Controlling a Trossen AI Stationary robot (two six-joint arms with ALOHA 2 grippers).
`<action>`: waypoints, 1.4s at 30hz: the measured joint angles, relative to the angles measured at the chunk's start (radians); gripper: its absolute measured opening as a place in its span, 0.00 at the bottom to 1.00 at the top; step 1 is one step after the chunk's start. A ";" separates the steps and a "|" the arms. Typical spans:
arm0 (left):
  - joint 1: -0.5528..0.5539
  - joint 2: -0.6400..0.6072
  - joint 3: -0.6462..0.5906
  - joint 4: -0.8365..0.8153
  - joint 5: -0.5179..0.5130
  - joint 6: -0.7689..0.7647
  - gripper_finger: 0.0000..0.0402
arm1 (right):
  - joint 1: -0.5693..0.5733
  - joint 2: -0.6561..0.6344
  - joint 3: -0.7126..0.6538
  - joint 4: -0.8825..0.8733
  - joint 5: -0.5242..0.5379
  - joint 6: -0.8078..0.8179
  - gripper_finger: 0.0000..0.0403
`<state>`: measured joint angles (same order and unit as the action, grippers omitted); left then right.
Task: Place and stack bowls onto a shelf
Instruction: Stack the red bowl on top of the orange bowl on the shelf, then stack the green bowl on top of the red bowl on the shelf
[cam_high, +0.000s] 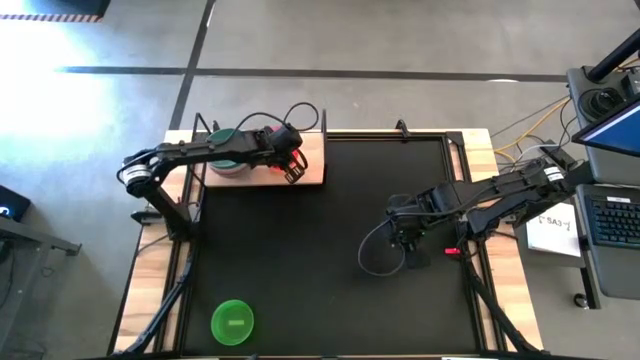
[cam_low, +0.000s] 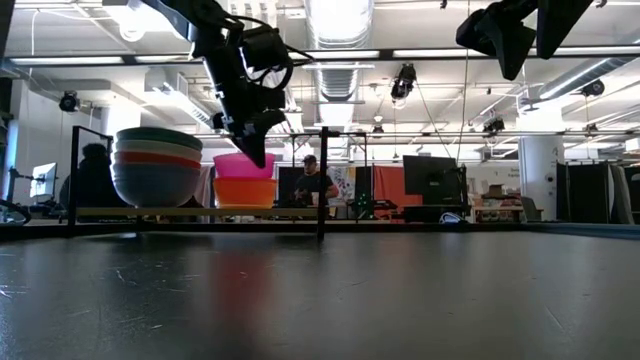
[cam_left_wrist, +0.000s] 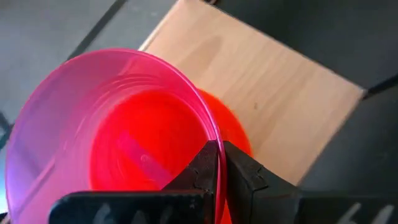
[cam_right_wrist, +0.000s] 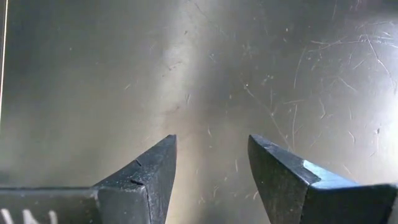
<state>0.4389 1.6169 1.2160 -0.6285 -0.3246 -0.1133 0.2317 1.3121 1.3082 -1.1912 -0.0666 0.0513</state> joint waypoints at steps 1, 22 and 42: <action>0.000 0.000 0.000 0.001 0.012 0.000 0.00 | 0.000 0.000 0.000 0.000 0.000 -0.002 0.46; -0.017 0.014 0.086 -0.096 0.025 -0.007 0.32 | 0.000 0.000 0.000 0.001 0.000 0.001 0.46; -0.613 0.010 0.161 -0.509 0.172 -0.589 0.32 | 0.000 0.000 0.000 0.000 0.000 -0.047 0.46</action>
<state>-0.1746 1.6272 1.3773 -1.1372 -0.1529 -0.7027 0.2321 1.3121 1.3079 -1.1911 -0.0662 0.0047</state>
